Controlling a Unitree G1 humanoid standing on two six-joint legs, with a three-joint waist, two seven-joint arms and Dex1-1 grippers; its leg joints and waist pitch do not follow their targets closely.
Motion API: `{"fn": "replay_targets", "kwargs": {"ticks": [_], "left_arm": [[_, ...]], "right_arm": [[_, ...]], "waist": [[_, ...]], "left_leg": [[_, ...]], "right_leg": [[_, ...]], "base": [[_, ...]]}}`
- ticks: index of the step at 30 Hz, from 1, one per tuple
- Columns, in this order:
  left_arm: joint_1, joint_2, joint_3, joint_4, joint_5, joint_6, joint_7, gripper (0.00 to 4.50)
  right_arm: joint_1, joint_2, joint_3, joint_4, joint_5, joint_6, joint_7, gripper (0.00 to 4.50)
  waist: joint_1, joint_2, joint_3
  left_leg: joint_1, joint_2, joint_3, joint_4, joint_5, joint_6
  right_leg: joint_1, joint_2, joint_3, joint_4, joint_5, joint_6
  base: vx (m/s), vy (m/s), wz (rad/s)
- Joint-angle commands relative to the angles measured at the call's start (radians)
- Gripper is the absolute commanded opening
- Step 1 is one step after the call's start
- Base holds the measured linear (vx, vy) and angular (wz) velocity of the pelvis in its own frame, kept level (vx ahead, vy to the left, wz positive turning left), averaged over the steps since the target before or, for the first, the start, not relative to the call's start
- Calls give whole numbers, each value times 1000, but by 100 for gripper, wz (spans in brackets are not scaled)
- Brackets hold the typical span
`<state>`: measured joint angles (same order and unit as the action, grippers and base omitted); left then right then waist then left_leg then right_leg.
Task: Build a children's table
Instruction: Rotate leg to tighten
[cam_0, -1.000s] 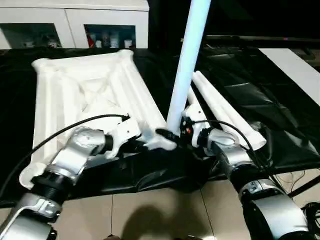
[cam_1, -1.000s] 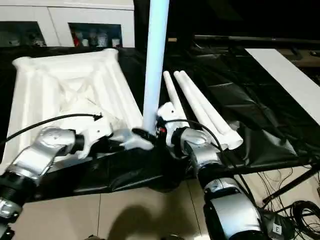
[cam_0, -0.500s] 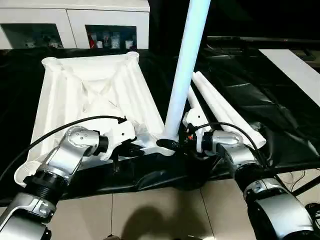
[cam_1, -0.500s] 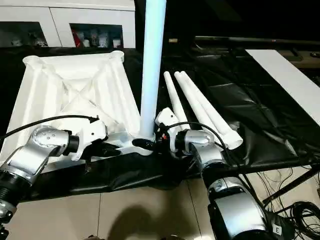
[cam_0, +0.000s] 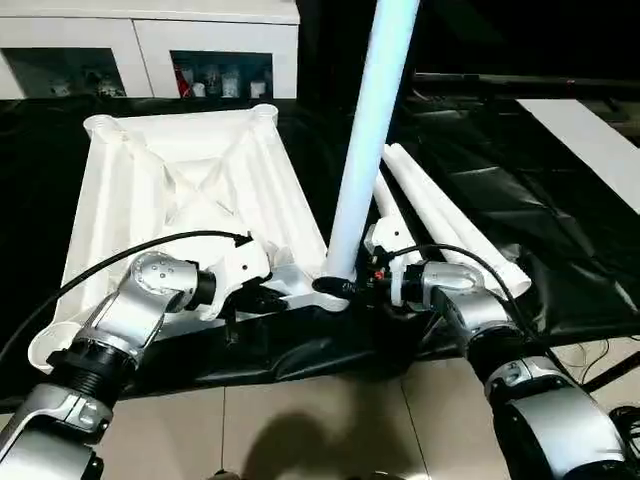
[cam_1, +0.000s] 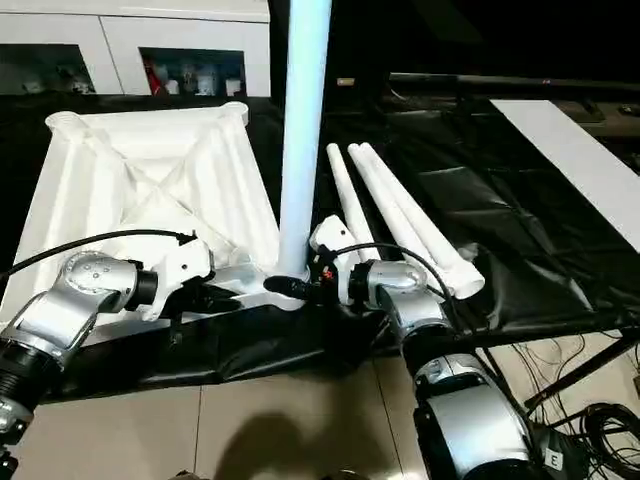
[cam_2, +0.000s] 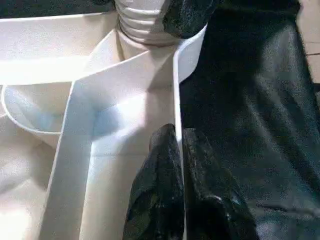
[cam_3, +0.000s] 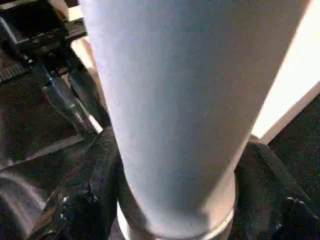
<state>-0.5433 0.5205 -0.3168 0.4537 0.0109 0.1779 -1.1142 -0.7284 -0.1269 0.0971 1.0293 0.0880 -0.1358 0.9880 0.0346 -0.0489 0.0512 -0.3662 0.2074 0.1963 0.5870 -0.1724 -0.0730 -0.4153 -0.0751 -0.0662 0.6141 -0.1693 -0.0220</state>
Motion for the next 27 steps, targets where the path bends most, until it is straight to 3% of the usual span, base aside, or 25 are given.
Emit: {"fn": "replay_targets", "kwargs": {"ticks": [1,2,5,8,10,12,16,18,21,22,23,24,25,27], "left_arm": [[-15,-9,1,32,44,32,49,0],[-41,-42,13,71,67,71,142,0],[-85,-102,38,134,93,131,293,0],[-163,-223,74,234,96,192,501,0],[-171,-235,75,244,96,190,517,0],[-187,-262,74,263,96,181,544,0],[-197,-284,63,263,101,147,542,0],[-194,-281,57,260,105,139,533,0],[-194,-278,51,270,107,110,526,0],[-195,-278,49,273,107,100,524,0],[-195,-278,49,274,106,92,521,0],[-197,-278,47,279,99,58,502,0],[-200,-280,48,285,99,35,503,0],[-204,-281,49,292,101,12,508,0]], "right_arm": [[-5,-12,-38,51,-19,24,-153,266],[-11,12,-58,79,-24,28,-294,265],[-22,53,-94,114,-16,41,-482,265],[-58,136,-172,170,35,66,-780,265],[-63,146,-180,174,42,68,-805,265],[-76,167,-192,181,54,65,-831,265],[-97,192,-195,181,62,41,-786,265],[-100,198,-204,174,65,14,-750,321],[-101,199,-201,163,55,-10,-734,344],[-101,193,-195,158,47,-13,-746,357],[-101,190,-192,154,43,-14,-752,370],[-96,175,-183,134,33,-17,-764,370],[-83,161,-169,105,22,-15,-752,370],[-69,148,-156,76,11,-13,-734,370]], "waist": [[-2,13,-58],[-3,14,-57],[-6,12,-56],[-2,14,-58],[0,12,-60],[1,12,-62],[7,12,-66],[8,14,-66],[5,13,-67],[-3,11,-67],[-5,12,-69],[-1,16,-70],[-1,18,-69],[3,15,-69]], "left_leg": [[18,29,-15,-71,-294,-9],[21,27,-16,-71,-309,-22],[22,25,-19,-71,-335,-36],[29,22,-19,-69,-334,-43],[29,20,-18,-67,-346,-39],[21,21,-18,-69,-337,-29],[12,21,-15,-68,-286,-4],[11,21,-13,-68,-267,4],[5,21,-15,-69,-269,10],[-5,20,-19,-71,-251,8],[-6,19,-20,-70,-232,6],[6,20,-16,-66,-232,9],[7,19,-15,-65,-234,13],[8,20,-12,-64,-228,21]], "right_leg": [[42,-62,49,-78,-321,-209],[39,-63,48,-83,-368,-194],[36,-65,47,-94,-447,-157],[28,-62,45,-97,-450,-142],[28,-60,43,-99,-440,-134],[32,-60,43,-96,-405,-131],[40,-61,45,-86,-300,-155],[43,-60,45,-81,-264,-171],[49,-62,44,-79,-263,-172],[58,-61,41,-77,-261,-167],[59,-62,41,-75,-249,-167],[50,-61,42,-77,-234,-179],[48,-60,43,-79,-228,-185],[51,-60,44,-76,-205,-196]], "base": [[0,0,0],[0,0,0],[0,0,0],[0,0,0],[0,0,0],[0,0,0],[0,0,0],[0,0,0],[0,0,0],[0,0,0],[0,0,0],[0,0,0],[0,0,0],[0,0,0]]}}
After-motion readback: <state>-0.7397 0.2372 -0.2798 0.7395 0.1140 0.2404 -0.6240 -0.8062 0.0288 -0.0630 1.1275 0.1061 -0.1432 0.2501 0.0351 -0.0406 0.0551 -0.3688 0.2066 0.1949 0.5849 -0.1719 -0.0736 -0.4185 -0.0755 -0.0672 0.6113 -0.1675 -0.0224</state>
